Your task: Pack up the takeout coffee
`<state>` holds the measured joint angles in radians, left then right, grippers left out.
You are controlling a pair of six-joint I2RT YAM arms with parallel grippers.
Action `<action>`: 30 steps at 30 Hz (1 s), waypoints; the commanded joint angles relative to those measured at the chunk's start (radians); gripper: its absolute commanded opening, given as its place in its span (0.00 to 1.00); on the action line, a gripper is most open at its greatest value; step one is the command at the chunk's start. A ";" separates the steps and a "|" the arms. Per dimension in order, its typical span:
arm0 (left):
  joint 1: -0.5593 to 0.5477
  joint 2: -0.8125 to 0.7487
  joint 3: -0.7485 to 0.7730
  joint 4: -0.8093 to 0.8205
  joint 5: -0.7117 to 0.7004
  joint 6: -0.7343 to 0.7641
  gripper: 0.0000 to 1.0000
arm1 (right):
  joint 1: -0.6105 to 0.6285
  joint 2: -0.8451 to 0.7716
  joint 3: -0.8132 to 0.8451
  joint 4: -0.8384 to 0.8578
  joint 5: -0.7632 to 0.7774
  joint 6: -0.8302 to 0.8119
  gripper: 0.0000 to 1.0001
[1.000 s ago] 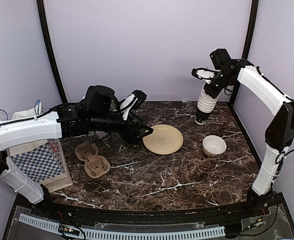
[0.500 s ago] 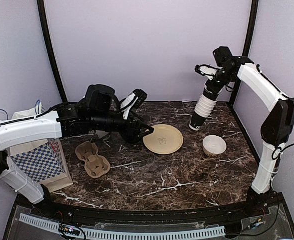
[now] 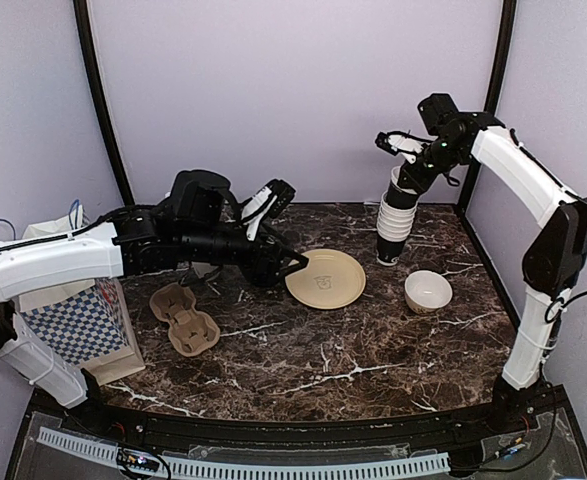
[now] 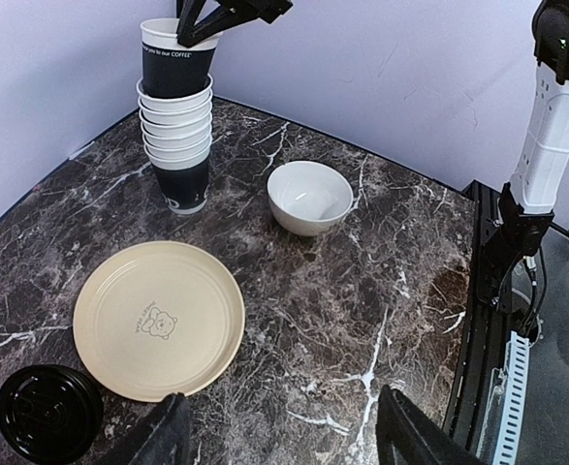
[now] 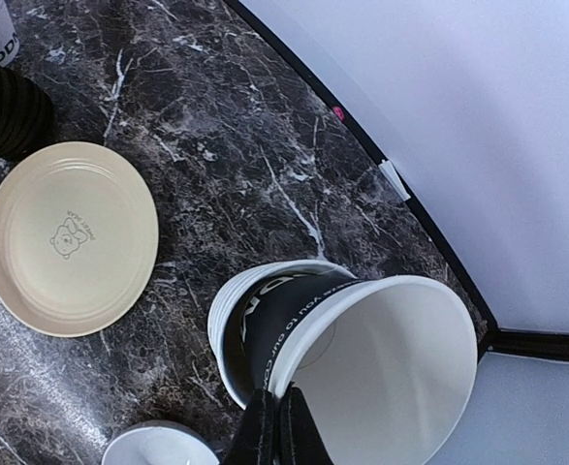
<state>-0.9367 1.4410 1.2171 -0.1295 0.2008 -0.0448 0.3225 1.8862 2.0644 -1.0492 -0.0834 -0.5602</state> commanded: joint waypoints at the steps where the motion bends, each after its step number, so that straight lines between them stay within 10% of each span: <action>1: -0.012 -0.006 0.026 -0.014 -0.003 0.001 0.68 | 0.018 -0.065 -0.044 -0.003 -0.026 -0.004 0.00; 19: -0.022 -0.033 0.121 -0.173 -0.123 0.010 0.68 | 0.132 -0.348 -0.080 -0.059 -0.059 -0.048 0.00; 30: -0.021 -0.052 0.235 -0.418 -0.469 -0.061 0.68 | 0.516 -0.512 -0.567 0.041 -0.100 -0.146 0.00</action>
<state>-0.9539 1.4296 1.4158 -0.4183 -0.1204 -0.0631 0.7189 1.3819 1.5898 -1.0439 -0.1856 -0.6624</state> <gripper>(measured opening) 0.680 0.005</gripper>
